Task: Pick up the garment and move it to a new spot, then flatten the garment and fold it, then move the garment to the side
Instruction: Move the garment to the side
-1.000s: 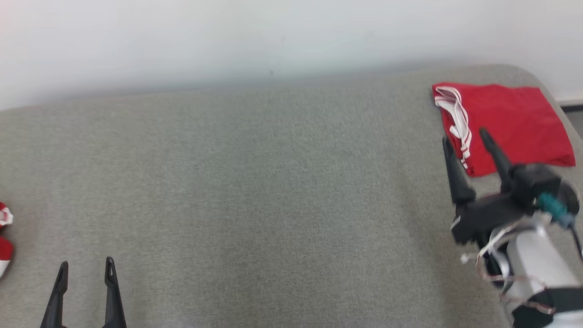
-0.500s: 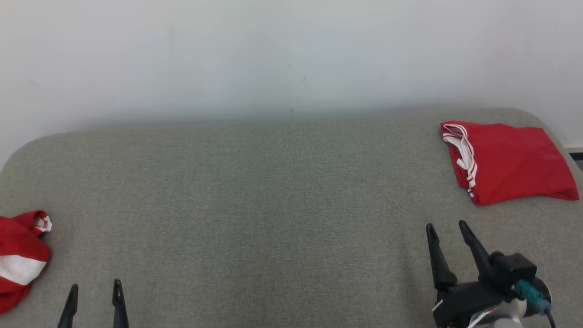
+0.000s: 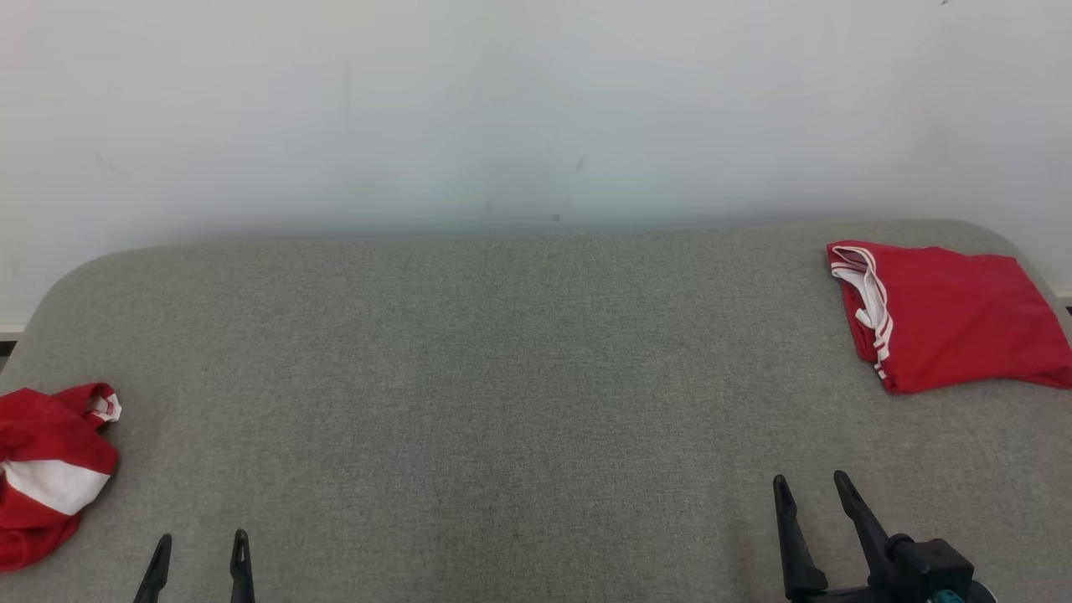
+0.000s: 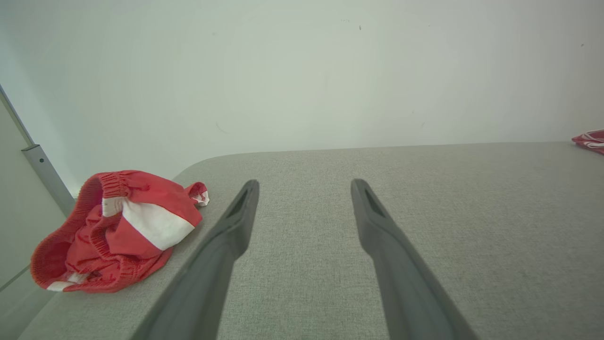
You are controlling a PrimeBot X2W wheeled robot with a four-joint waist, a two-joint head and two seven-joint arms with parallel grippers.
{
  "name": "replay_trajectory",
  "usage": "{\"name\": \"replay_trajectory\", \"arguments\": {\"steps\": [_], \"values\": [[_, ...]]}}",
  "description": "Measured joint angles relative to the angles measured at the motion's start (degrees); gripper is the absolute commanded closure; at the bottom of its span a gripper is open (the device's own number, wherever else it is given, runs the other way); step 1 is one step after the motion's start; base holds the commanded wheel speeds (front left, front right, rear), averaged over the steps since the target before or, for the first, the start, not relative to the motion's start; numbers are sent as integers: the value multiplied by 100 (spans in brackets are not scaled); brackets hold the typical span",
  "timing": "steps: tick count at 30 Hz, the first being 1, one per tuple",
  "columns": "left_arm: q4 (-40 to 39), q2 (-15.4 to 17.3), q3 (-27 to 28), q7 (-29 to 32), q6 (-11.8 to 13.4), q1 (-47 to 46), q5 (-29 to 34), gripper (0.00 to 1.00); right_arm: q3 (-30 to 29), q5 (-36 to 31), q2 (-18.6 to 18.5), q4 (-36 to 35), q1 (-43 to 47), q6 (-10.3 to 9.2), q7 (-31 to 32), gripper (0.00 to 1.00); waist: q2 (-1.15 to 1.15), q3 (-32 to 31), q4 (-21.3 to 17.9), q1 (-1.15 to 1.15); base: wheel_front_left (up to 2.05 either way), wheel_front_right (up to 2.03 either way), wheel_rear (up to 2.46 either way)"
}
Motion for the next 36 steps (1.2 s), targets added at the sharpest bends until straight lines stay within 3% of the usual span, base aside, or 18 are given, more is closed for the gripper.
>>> {"name": "replay_trajectory", "arguments": {"steps": [36], "values": [[377,177,-218,0,4,-124,-47,0,-49,-253,218,-319,207,0,-1,0,0,-167,61,0,0,0,0]]}}
